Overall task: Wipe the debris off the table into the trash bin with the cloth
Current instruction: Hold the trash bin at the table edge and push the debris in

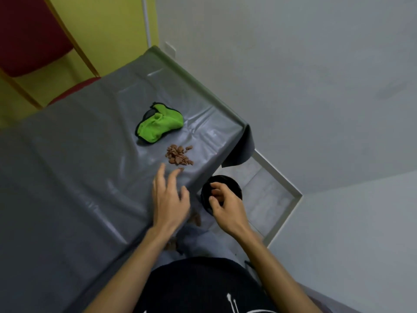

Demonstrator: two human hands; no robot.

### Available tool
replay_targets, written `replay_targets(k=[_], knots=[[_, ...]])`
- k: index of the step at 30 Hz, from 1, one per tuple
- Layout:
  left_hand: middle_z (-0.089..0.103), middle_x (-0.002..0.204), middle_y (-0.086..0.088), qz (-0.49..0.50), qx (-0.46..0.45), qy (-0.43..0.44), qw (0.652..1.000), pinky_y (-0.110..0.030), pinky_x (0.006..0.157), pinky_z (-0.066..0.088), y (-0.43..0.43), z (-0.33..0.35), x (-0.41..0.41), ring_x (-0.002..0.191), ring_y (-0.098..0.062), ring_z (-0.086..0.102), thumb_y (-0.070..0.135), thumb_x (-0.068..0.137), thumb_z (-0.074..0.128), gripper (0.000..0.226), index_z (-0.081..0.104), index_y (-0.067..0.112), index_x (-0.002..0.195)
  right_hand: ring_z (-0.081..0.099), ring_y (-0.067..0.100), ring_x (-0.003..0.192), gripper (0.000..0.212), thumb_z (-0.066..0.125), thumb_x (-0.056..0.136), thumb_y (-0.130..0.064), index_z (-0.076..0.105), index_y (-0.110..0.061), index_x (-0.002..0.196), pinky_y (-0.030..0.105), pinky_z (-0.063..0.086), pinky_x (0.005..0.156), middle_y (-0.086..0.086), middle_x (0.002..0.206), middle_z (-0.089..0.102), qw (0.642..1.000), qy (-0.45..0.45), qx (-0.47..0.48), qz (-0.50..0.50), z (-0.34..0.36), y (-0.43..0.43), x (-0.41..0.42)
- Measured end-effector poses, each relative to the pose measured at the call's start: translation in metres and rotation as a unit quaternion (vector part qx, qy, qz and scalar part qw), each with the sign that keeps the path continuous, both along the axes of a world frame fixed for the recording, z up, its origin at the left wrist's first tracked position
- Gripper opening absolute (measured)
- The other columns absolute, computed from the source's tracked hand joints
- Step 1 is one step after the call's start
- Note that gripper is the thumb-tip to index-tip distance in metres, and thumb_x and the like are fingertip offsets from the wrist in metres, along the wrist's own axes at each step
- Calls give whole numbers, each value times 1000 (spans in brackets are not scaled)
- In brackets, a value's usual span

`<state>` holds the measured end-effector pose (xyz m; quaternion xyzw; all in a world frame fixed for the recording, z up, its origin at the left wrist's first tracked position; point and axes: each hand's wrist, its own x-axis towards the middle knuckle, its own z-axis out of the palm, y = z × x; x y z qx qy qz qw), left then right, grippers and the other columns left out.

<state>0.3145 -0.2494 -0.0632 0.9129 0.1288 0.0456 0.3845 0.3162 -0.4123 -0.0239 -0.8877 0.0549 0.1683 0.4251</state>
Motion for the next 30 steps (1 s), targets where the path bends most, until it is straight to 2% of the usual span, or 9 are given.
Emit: replay_targets(k=[3, 5, 7, 10, 15, 18, 22, 26, 30], knots=[[32, 153, -7, -80, -25, -30, 996, -35, 117, 28, -30, -2, -22, 143, -22, 27, 9, 88, 59, 41, 57, 14, 128, 59, -4, 91, 41, 56, 96, -21, 49, -25, 135, 16, 51, 81, -12, 108, 59, 1000, 3, -5, -26, -8, -18, -8], [39, 148, -2, -131, -31, -6, 991, -32, 116, 32, -39, -8, -30, 140, -15, 32, 10, 90, 56, 42, 56, 17, 131, 59, 3, 97, 43, 56, 95, -24, 46, -25, 137, 23, 52, 87, -8, 114, 61, 999, 10, -15, -43, -19, -31, -11], [48, 143, 3, -162, -47, 50, 984, -29, 112, 37, -44, -17, -31, 134, -11, 40, 12, 93, 53, 45, 52, 21, 137, 60, 8, 101, 45, 55, 95, -26, 44, -25, 138, 31, 53, 91, -4, 120, 61, 998, 22, -23, -55, -29, -43, -16], [54, 141, -1, -177, -58, 172, 967, -32, 109, 41, -54, -34, -24, 130, -18, 50, 17, 94, 51, 51, 45, 24, 145, 61, 9, 99, 47, 55, 94, -29, 42, -25, 139, 32, 54, 89, -2, 122, 60, 998, 36, -31, -50, -44, -65, -24], [55, 143, -7, -181, -51, 328, 926, -32, 109, 42, -90, -60, -19, 131, -23, 52, 18, 96, 49, 51, 43, 23, 147, 63, 11, 95, 50, 54, 93, -37, 40, -26, 140, 31, 54, 85, 4, 126, 57, 994, 85, -39, -58, -68, -124, -24], [63, 131, -11, -171, -47, 377, 909, -30, 102, 45, -114, -79, -15, 120, -26, 60, 18, 96, 49, 49, 47, 24, 145, 59, 11, 101, 52, 54, 94, -35, 38, -26, 143, 26, 49, 87, 5, 131, 54, 993, 98, -34, -56, -86, -154, -19], [71, 94, -9, -129, -53, 392, 909, -32, 86, 51, -141, -100, -1, 91, -28, 66, 16, 95, 48, 47, 52, 26, 140, 51, 26, 123, 58, 52, 96, -35, 30, -27, 149, 34, 43, 101, 12, 138, 47, 991, 122, -36, -32, -118, -183, -7], [71, 102, -6, -103, -77, 403, 906, -34, 93, 51, -166, -110, 10, 100, -24, 63, 16, 94, 48, 48, 51, 31, 140, 56, 33, 114, 58, 47, 97, -38, 26, -32, 151, 37, 44, 98, 19, 132, 50, 981, 185, -65, 2, -145, -202, 5], [62, 103, 0, -105, -92, 430, 892, -25, 82, 47, -177, -134, 24, 92, -14, 55, 19, 95, 48, 50, 48, 31, 144, 53, 32, 117, 56, 45, 98, -35, 26, -34, 151, 35, 43, 98, 16, 136, 49, 975, 209, -71, 20, -177, -213, 22]])
